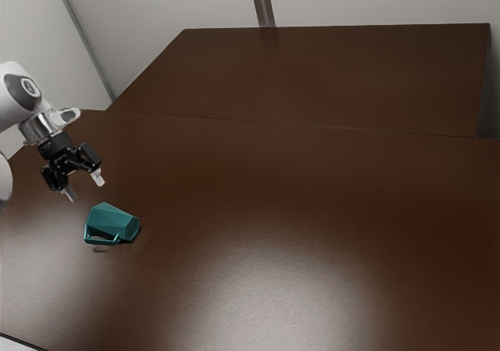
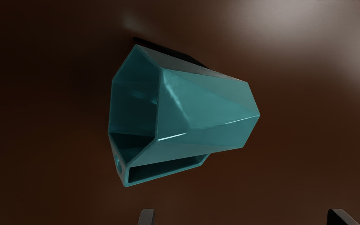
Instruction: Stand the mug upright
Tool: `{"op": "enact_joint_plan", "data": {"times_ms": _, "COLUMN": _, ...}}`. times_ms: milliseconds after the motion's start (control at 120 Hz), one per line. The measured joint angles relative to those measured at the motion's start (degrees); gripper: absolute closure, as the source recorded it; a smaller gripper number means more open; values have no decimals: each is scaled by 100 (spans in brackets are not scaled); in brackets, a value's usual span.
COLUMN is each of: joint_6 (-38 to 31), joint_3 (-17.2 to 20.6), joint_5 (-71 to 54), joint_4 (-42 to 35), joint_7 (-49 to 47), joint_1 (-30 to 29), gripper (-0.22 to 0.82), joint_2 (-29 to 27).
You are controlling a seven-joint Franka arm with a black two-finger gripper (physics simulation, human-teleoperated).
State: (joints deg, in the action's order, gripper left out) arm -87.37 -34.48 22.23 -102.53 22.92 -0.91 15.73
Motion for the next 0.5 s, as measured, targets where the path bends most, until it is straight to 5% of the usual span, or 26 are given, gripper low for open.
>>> {"op": "enact_joint_plan", "data": {"times_ms": 500, "joint_6": -347, "joint_3": -14, "joint_5": 823, "joint_4": -88, "joint_7": 1282, "joint_1": -597, "gripper": 0, "joint_2": 687}}
